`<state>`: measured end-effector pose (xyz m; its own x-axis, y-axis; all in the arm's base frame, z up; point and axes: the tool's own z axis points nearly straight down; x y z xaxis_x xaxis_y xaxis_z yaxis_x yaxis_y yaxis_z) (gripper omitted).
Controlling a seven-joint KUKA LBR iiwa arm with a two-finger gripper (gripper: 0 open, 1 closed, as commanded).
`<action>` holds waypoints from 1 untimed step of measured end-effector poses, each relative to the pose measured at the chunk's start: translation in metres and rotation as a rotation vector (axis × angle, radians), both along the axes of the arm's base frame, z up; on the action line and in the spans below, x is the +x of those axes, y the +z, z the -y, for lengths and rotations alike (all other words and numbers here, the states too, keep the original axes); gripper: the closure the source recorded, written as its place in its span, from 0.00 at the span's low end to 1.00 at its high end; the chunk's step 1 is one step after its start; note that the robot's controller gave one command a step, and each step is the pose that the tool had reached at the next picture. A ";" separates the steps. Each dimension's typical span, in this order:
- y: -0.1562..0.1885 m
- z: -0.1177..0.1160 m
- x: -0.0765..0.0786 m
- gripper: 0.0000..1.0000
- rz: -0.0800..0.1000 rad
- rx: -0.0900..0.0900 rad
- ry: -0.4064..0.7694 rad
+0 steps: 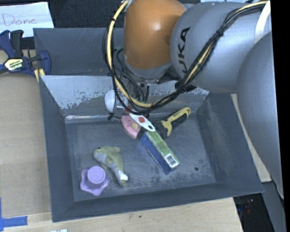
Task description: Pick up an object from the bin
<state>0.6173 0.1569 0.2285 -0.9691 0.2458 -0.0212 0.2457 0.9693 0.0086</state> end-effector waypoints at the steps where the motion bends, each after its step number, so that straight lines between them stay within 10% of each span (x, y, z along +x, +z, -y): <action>1: 0.031 -0.002 0.001 1.00 0.003 0.002 -0.018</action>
Offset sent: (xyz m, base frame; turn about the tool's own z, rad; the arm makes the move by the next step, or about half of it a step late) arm -0.0320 -0.0474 -0.0030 -0.1783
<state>0.6187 0.1591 0.2592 -0.9645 0.2631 -0.0236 0.2629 0.9648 0.0109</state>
